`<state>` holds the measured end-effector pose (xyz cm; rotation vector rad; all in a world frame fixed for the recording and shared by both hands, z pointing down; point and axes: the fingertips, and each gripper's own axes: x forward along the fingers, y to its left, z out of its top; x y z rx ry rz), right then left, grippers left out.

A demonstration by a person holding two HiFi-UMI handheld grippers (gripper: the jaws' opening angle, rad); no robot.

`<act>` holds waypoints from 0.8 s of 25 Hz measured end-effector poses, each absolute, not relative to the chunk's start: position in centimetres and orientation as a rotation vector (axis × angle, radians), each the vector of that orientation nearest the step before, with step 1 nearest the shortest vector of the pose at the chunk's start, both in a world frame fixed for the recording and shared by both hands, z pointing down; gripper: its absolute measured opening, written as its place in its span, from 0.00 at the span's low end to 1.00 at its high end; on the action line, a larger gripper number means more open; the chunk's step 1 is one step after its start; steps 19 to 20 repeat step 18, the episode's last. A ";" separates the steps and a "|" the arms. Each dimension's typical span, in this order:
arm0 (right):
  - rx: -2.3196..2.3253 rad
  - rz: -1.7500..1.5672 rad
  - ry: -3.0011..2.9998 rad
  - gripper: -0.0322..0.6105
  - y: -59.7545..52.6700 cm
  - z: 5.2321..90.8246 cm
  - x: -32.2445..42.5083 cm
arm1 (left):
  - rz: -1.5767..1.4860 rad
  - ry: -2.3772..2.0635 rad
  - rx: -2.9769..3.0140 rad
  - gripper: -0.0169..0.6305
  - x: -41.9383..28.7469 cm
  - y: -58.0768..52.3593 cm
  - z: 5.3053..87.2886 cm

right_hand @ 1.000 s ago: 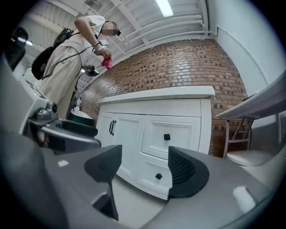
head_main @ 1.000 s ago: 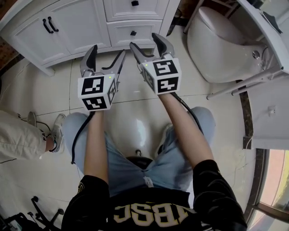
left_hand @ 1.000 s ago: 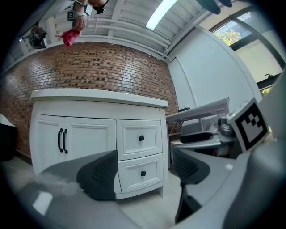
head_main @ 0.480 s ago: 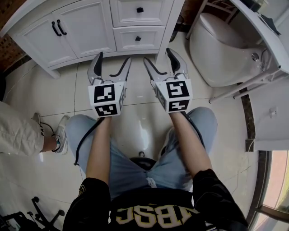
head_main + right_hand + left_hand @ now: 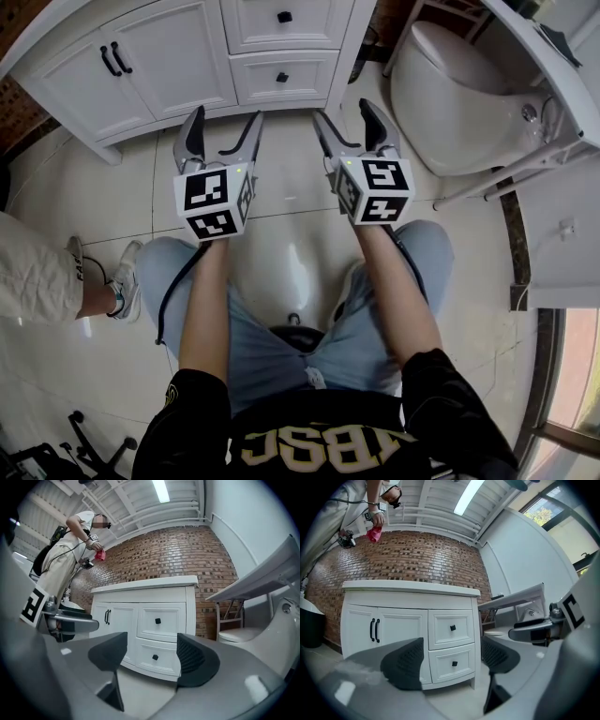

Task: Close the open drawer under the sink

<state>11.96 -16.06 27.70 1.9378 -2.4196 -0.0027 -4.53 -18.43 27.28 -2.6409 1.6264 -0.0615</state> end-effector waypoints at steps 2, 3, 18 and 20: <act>1.927 0.050 -2.433 0.55 -16.2 28.4 11.8 | -0.065 1.623 -2.658 0.63 -4.3 -18.4 27.5; 1.915 0.087 -2.440 0.55 -16.3 28.9 11.6 | -0.065 1.619 -2.671 0.63 -4.0 -18.4 27.7; 1.898 0.141 -2.442 0.55 -16.5 29.9 11.5 | -0.078 1.629 -2.701 0.62 -4.7 -18.7 28.1; 1.898 0.141 -2.442 0.55 -16.5 29.9 11.5 | -0.078 1.629 -2.701 0.62 -4.7 -18.7 28.1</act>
